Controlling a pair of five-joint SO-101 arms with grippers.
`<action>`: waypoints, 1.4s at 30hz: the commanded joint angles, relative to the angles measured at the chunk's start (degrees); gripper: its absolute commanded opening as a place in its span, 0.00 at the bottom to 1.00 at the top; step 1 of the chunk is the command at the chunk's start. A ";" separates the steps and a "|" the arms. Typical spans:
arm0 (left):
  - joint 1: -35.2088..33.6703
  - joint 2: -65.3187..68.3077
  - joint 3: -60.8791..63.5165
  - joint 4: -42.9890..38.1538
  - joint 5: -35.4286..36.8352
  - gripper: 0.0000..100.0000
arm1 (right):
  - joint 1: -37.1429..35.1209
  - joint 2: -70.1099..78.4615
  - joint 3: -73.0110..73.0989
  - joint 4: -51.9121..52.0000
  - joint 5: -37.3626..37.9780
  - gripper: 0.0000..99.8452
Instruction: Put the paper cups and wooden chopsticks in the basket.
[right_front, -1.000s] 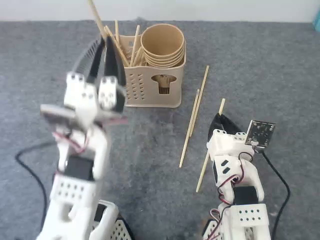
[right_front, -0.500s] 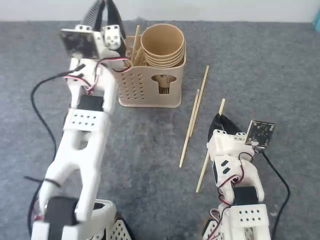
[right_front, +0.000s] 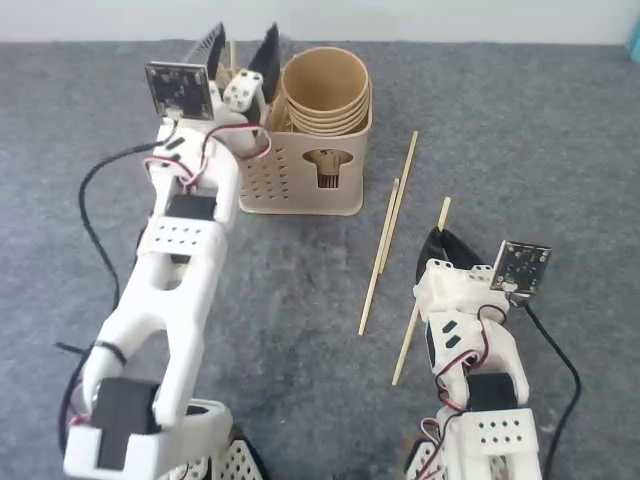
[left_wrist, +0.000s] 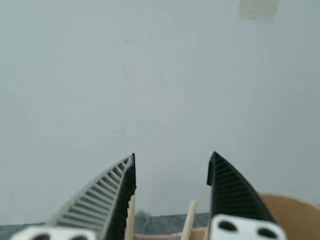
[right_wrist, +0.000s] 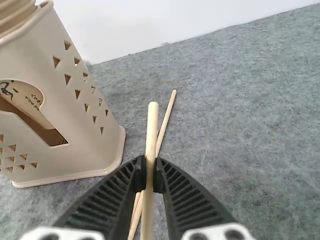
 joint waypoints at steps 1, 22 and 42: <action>-1.49 -11.16 3.82 6.77 0.70 0.20 | -0.04 -1.27 1.05 -0.04 -0.70 0.01; -12.66 -65.32 45.05 48.88 3.69 0.01 | 0.57 -1.27 0.00 -0.31 1.93 0.01; -1.58 -65.93 59.30 49.14 -2.02 0.01 | -10.42 -0.66 -20.75 -22.02 22.95 0.01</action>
